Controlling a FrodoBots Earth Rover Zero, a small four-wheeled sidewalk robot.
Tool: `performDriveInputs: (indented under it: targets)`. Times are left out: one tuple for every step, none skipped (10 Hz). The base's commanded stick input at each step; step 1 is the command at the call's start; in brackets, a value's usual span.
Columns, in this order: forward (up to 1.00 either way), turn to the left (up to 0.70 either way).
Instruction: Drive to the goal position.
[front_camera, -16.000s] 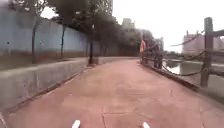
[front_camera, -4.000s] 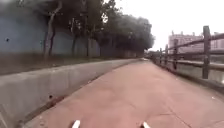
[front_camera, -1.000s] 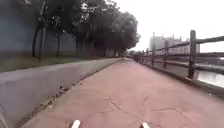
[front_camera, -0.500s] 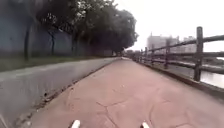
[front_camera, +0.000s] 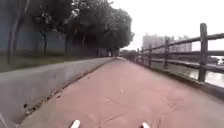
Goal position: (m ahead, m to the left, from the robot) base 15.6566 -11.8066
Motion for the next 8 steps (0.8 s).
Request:
performDriveInputs:
  targets:
    - [0.70,0.00]
    - [0.70,0.00]
    - [0.70,0.00]
    - [0.70,-0.02]
    - [0.70,-0.28]
    - [0.70,-0.34]
    - [0.70,-0.30]
    - [0.70,0.00]
